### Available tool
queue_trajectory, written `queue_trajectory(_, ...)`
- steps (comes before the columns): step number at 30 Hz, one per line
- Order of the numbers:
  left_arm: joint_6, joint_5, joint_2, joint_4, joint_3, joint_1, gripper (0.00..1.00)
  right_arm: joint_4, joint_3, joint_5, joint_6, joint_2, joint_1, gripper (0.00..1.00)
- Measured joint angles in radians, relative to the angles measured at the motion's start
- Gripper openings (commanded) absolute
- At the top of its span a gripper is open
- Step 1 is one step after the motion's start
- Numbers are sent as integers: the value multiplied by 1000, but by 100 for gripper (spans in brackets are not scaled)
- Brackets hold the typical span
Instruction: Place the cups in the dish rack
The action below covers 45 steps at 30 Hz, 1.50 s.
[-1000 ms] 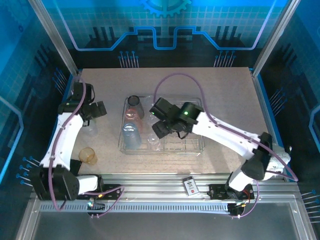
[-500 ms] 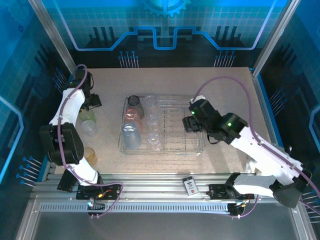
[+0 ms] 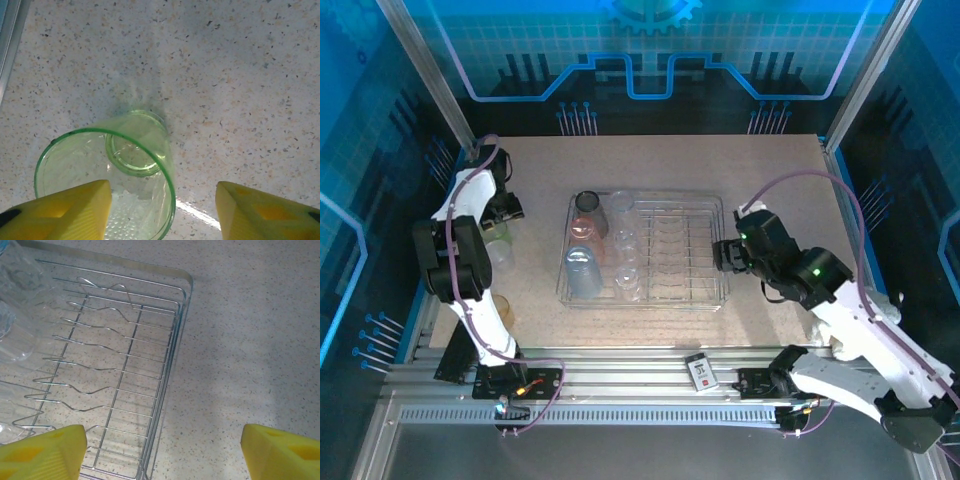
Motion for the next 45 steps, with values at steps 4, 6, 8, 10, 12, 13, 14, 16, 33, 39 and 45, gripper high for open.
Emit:
queue_trajectory(4, -6, 2, 40, 0, 41, 0, 40, -2, -17, -5, -8, -31, -23, 83)
queue_trajectory(6, -10, 2, 66, -2, 55, 0, 38, -5, -17, -2, -19, -40, -29, 84)
queue_trajectory(8, -11, 2, 87, -4, 56, 0, 37, -8, -17, 8, -34, -54, -29, 84)
queue_trajectory(10, -12, 2, 100, -10, 56, 0, 34, -5, -23, 19, -50, -78, -34, 83)
queue_trajectory(12, -15, 0, 109, -13, 56, 0, 31, -2, -36, 33, -65, -115, -43, 82)
queue_trajectory(13, -16, -3, 112, -14, 56, 0, 28, 2, -46, 38, -74, -140, -48, 81)
queue_trajectory(14, -17, -5, 113, -15, 56, 0, 24, 12, -59, 42, -86, -167, -53, 80)
queue_trajectory(16, -22, -7, 113, -17, 56, 0, 14, 37, -91, 57, -105, -232, -56, 80)
queue_trajectory(33, 33, 131, -363, 41, -100, 2, 0, 130, -165, 38, -314, -440, -84, 100)
queue_trajectory(39, 53, 452, -703, 159, -124, 2, 0, 116, -63, -117, -329, -280, -162, 100)
queue_trajectory(45, -97, 909, -828, 393, -161, -6, 0, 177, -29, -381, -313, -182, -279, 100)
